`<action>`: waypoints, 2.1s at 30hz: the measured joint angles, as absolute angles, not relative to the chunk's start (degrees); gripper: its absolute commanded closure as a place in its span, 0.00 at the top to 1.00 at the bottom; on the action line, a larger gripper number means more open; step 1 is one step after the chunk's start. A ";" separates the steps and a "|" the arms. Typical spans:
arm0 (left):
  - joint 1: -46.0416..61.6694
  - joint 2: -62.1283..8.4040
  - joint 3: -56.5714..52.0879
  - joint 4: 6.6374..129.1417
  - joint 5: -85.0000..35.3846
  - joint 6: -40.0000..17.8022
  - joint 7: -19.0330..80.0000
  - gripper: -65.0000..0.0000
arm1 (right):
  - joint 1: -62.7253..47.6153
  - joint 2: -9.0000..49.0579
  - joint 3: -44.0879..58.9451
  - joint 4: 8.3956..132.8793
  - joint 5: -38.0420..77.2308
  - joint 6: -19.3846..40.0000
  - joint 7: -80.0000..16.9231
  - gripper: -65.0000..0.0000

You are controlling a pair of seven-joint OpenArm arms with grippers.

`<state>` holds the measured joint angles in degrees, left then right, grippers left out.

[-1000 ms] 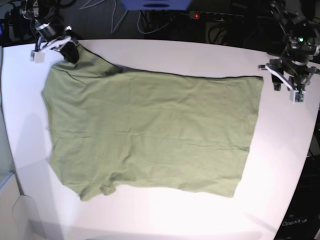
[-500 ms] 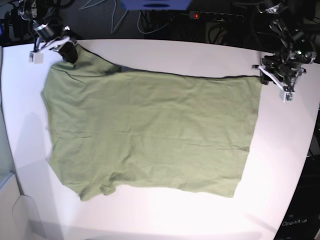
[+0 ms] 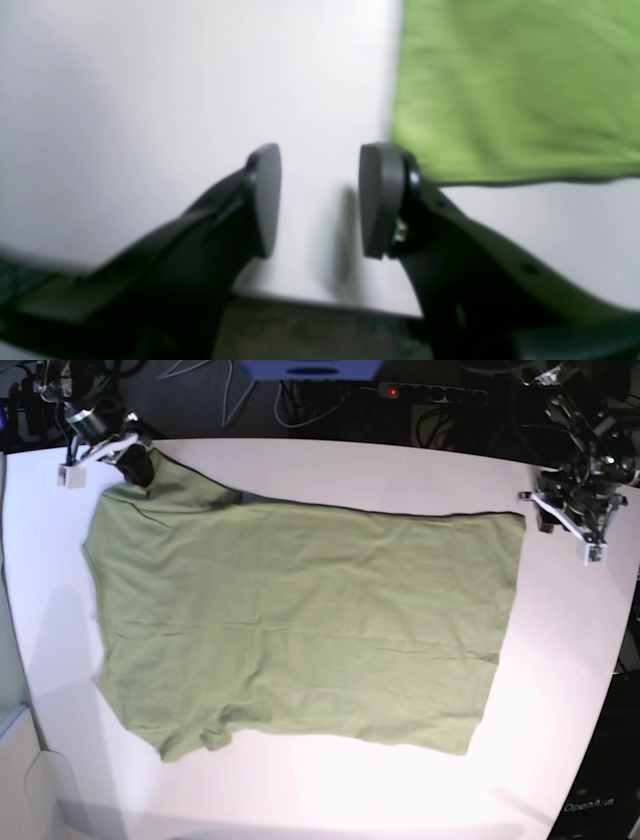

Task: Fold the T-shirt properly
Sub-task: 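Grasp the shoulder corners with both grippers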

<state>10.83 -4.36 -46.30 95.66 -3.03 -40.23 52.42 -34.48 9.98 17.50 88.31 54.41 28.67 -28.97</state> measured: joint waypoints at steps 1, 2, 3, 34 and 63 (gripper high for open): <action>10.76 -4.45 -47.03 96.05 -2.96 -39.70 52.49 0.38 | -34.50 10.00 17.50 88.31 54.41 28.67 -28.97 0.00; 10.59 -4.49 -47.48 96.05 -2.90 -39.72 52.51 0.38 | -34.50 10.00 17.50 88.31 54.41 28.67 -28.97 0.00; 10.44 -4.47 -47.59 95.77 -2.87 -39.68 52.51 0.38 | -34.48 10.00 17.50 88.31 54.41 28.67 -28.95 0.00; 9.37 -1.13 -45.15 94.21 -8.58 -40.01 52.73 0.38 | -34.50 11.44 16.88 88.31 54.39 28.69 -29.19 0.00; 6.48 -3.88 -42.15 81.80 -11.62 -40.10 47.79 0.04 | -34.48 11.90 16.84 88.20 54.35 28.53 -29.15 0.00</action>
